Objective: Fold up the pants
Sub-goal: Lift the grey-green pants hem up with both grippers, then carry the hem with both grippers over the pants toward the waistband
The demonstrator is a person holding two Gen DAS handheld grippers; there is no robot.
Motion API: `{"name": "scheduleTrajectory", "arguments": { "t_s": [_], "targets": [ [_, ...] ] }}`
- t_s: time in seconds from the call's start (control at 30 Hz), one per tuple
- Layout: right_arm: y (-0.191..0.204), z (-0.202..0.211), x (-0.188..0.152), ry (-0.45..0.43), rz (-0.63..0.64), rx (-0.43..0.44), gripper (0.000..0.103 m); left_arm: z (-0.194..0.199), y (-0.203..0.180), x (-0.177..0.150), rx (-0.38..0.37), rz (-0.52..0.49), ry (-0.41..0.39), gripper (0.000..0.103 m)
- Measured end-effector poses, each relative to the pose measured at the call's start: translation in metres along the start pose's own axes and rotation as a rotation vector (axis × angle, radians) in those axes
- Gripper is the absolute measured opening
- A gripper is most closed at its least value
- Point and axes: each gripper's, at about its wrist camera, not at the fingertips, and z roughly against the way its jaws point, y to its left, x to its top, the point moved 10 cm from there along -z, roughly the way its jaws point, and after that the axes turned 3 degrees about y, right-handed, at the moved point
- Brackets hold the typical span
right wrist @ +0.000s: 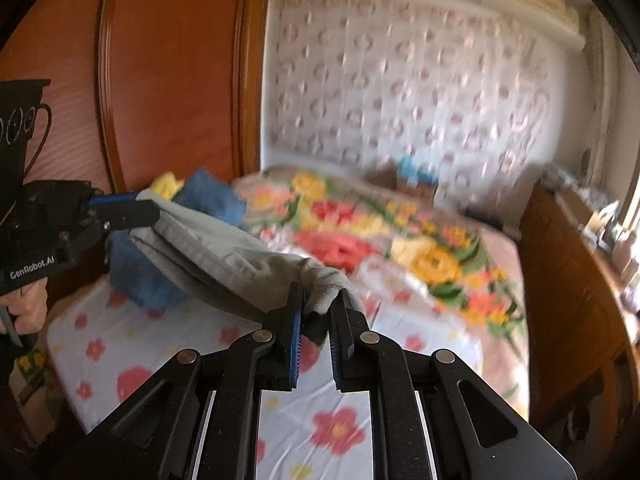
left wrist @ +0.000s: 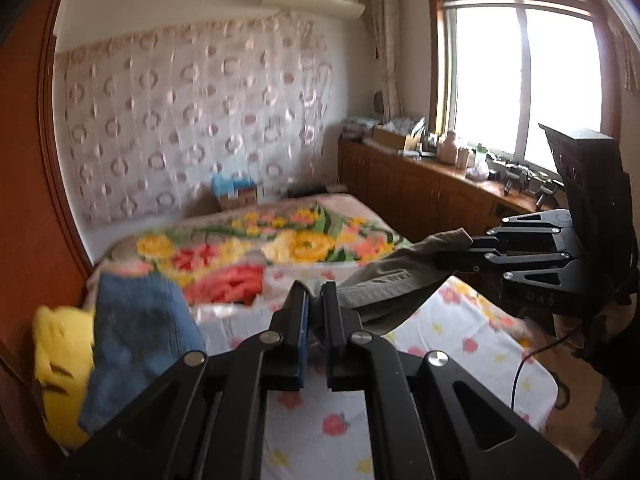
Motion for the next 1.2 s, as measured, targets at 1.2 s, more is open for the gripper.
{"name": "scheduleTrajectory", "arguments": {
  "t_s": [1.2],
  "targets": [
    [0.094,0.048,-0.168,0.078,-0.154,0.086,0.009,0.069,-0.066,-0.172,-0.045,0.0,0.127,0.002]
  ]
}}
